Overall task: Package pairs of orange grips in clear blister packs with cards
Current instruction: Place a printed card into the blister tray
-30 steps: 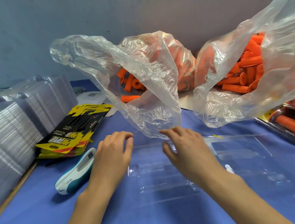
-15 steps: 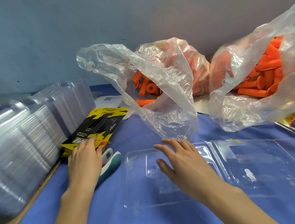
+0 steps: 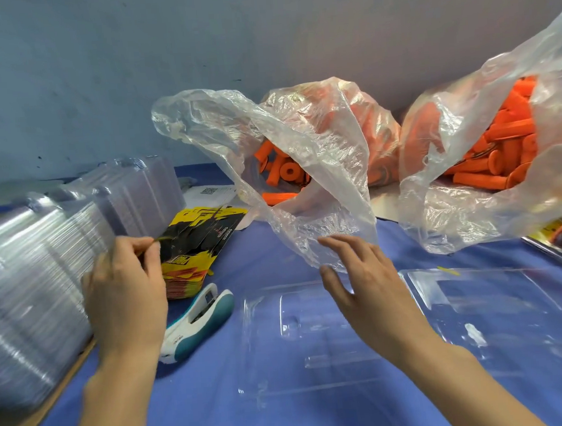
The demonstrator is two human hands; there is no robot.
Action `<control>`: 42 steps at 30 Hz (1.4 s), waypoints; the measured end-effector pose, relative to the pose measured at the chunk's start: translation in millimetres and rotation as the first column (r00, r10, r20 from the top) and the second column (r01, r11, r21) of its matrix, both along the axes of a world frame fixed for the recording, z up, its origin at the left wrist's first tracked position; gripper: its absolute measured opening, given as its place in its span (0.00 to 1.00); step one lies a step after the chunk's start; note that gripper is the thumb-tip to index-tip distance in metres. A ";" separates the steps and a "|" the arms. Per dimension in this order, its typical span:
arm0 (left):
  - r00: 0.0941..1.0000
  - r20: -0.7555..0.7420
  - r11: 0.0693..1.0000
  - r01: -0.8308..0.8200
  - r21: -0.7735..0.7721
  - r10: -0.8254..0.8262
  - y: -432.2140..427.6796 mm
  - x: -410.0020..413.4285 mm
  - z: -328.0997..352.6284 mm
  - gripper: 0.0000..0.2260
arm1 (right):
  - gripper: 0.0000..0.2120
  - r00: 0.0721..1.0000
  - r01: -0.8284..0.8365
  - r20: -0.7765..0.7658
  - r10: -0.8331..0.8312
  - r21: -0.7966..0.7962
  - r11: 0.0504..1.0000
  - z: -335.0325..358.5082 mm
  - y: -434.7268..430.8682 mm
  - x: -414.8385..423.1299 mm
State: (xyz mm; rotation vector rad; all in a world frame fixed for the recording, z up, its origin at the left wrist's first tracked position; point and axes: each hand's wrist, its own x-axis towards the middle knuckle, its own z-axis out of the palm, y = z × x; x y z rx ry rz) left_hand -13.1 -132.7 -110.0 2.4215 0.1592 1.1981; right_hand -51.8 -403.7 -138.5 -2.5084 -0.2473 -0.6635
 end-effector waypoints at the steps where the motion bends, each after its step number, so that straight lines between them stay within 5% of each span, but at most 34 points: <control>1: 0.999 0.047 1.000 0.013 -0.012 -0.013 0.8 -4.0 10.0 0.06 | 0.19 1.000 -0.004 0.017 0.003 0.071 0.997 3.2 -1.0 -0.2; 6: 0.993 0.105 0.998 0.057 -0.028 -0.054 -6.1 -21.0 35.8 0.04 | 0.16 0.997 -0.067 0.008 0.071 0.468 0.881 10.5 4.7 0.5; 10: 0.991 -0.026 0.991 0.130 -0.008 -0.130 -19.8 -19.4 28.0 0.03 | 0.10 0.930 -0.032 -0.174 0.323 0.838 0.544 19.8 32.9 11.1; 15: 0.988 -0.066 0.989 0.145 0.039 -0.143 -23.8 -10.3 16.4 0.06 | 0.10 0.704 0.063 -0.284 0.651 0.938 0.342 31.4 95.0 43.7; 18: 0.987 -0.071 0.989 0.148 0.023 -0.146 -16.0 -0.9 9.9 0.08 | 0.09 0.658 0.053 -0.260 0.707 0.952 0.301 32.8 133.1 64.3; 24: 0.983 -0.100 0.984 0.140 -0.111 -0.151 10.4 25.0 -6.9 0.08 | 0.06 0.601 0.187 -0.148 0.786 0.982 0.043 33.6 173.0 91.0; 28: 0.977 -0.145 0.975 0.129 -0.179 -0.156 18.2 34.6 -11.4 0.08 | 0.15 0.605 0.208 -0.167 0.778 0.977 0.048 27.6 185.3 101.7; 34: 0.881 -0.194 0.829 0.303 -0.469 -0.432 21.5 36.6 -13.4 0.00 | 0.12 0.690 0.111 -0.166 0.704 0.986 0.124 16.0 186.4 112.6; 38: 0.860 -0.203 0.784 0.299 -0.544 -0.468 24.9 39.3 -16.5 0.05 | 0.11 0.696 0.075 -0.139 0.705 0.990 0.121 8.3 179.0 112.1; 42: 0.861 -0.094 0.517 0.210 -0.830 -0.500 20.6 43.8 -15.4 0.06 | 0.09 0.695 -0.001 -0.172 0.699 0.971 0.239 -3.3 178.1 107.2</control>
